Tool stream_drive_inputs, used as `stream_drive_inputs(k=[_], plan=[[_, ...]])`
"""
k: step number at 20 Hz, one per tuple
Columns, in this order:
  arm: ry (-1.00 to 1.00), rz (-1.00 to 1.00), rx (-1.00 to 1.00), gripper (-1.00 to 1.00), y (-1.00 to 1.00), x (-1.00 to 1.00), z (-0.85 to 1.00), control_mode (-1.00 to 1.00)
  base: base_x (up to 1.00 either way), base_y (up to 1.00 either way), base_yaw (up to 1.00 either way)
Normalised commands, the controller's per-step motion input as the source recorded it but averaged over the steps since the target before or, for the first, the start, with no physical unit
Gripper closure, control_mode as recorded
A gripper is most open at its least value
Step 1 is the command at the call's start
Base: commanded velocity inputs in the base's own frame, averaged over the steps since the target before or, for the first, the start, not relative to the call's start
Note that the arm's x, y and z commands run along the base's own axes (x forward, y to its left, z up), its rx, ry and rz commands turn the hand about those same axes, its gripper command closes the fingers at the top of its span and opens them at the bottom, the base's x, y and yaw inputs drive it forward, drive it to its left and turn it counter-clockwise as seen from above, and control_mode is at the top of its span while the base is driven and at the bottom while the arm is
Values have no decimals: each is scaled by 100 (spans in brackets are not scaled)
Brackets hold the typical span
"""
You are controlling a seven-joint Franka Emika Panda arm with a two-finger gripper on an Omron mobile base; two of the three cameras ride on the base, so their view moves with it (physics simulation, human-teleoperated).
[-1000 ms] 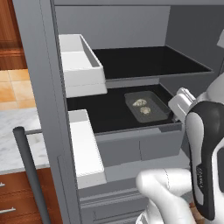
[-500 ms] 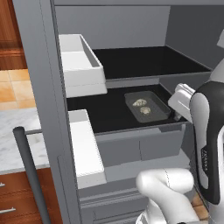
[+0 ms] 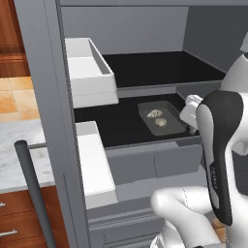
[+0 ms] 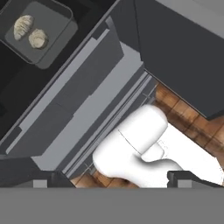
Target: Place two dumplings into each of the tupperware containers and then place the containers in the fridge.
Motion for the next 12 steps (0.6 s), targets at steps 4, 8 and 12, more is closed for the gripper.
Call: stream_drive_inputs(k=[4, 8, 12], plan=[[2, 4, -3, -100, -1, 0, 6, -100, 0, 0, 0], [0, 3, 0, -100, 0, -2, 1, 100, -13, 0, 1], [0, 0, 0, -100, 0, 0, 0, 100, -97, 0, 7]])
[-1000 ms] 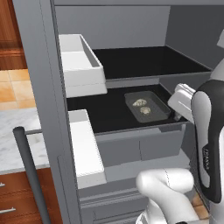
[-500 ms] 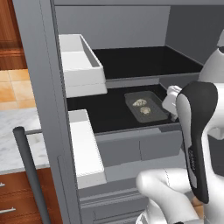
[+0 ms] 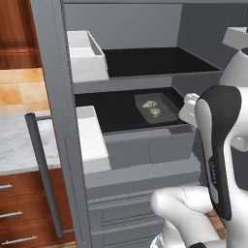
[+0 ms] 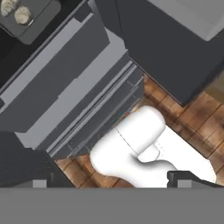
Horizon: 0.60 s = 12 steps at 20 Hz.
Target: Place two dumplings into each of the tupperware containers and then place the containers in the fridge.
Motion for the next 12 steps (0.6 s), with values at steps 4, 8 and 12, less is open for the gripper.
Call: stream_drive_inputs(k=[4, 8, 12], plan=[[0, 0, 0, -100, 0, 0, 0, 100, -100, 0, 20], [0, 0, 0, -100, 0, 0, 0, 100, -59, 2, 49], [0, 0, 0, -100, 0, 0, 0, 100, -10, 1, 77]])
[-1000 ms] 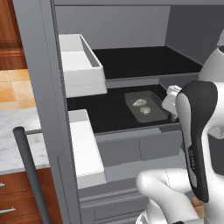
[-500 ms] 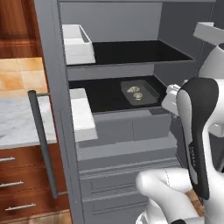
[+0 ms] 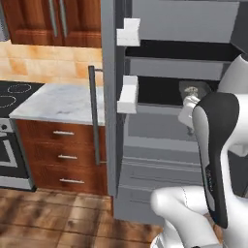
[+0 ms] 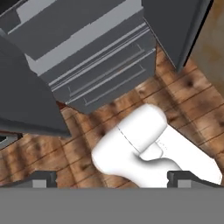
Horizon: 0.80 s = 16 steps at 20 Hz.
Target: Place two dumplings into each of the tupperware containers and then place the containers in the fridge.
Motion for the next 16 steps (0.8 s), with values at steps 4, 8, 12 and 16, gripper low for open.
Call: stream_drive_inputs(k=[4, 8, 12, 16], plan=[[0, 0, 0, -100, 0, 0, 0, 100, -8, 19, 99], [0, 0, 0, -100, 0, 0, 0, 100, -19, 24, 100], [0, 0, 0, -100, 0, 0, 0, 100, -6, 24, 99], [0, 0, 0, -100, 0, 0, 0, 100, 13, 41, 82]])
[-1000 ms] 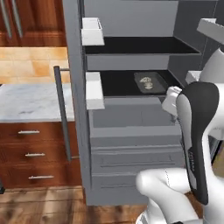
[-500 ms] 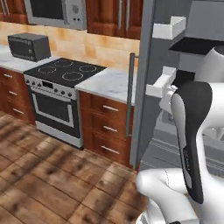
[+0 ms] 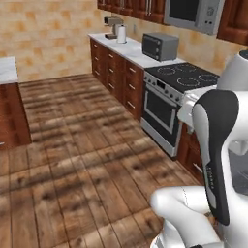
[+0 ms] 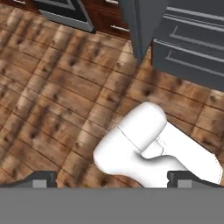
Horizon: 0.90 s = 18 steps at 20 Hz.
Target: Place two dumplings into each of the tupperware containers and then place the containers in the fridge.
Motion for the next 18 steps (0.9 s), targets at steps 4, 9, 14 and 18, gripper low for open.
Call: stream_drive_inputs(k=[4, 9, 14, 18], plan=[[0, 0, 0, -100, 0, 0, 0, 100, 67, 85, 21], [0, 0, 0, -100, 0, 0, 0, 100, 100, 97, 8], [0, 0, 0, -100, 0, 0, 0, 100, 99, 15, 11], [0, 0, 0, -100, 0, 0, 0, 100, 99, -31, 18]])
